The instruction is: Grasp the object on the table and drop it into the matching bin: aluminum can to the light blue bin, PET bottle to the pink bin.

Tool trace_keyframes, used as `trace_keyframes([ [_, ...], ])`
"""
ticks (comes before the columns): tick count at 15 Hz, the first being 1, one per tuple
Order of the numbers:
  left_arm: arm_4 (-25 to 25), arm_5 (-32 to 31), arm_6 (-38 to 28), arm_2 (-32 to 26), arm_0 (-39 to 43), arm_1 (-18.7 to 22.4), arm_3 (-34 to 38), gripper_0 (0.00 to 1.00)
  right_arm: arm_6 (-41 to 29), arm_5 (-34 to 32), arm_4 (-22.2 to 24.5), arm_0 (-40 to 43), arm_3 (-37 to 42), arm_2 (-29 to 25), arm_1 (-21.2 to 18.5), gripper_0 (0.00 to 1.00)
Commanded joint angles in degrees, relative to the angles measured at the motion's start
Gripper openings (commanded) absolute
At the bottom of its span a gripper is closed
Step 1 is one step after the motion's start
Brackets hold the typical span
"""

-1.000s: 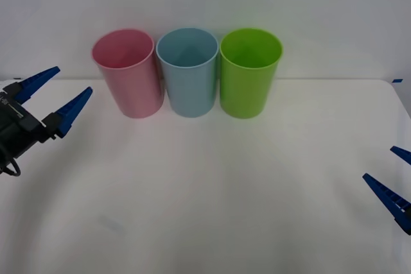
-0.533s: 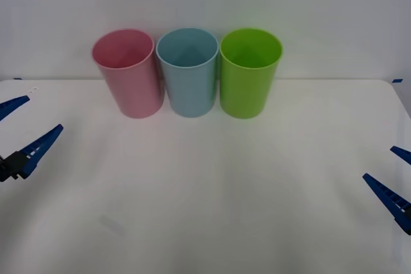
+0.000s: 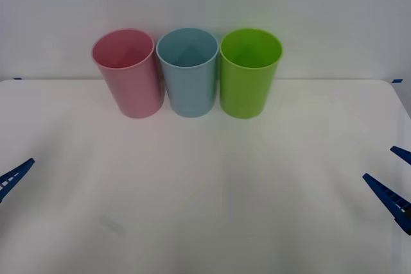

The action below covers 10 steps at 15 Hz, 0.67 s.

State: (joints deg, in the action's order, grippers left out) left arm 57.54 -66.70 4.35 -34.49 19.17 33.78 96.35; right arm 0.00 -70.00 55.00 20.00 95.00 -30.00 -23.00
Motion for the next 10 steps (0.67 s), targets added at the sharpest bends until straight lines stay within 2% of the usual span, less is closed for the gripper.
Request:
trace_keyframes([
  [1, -0.6, 0.1, -0.4, -0.4, 1.5, 0.2, 0.0, 1.00, 0.0, 0.0, 0.0, 0.0, 0.0, 0.0, 0.0, 1.00],
  [10, -2.0, 0.6, -1.4, 1.1, 3.9, 0.1, 0.1, 1.00, 0.0, 0.0, 0.0, 0.0, 0.0, 0.0, 0.0, 1.00],
])
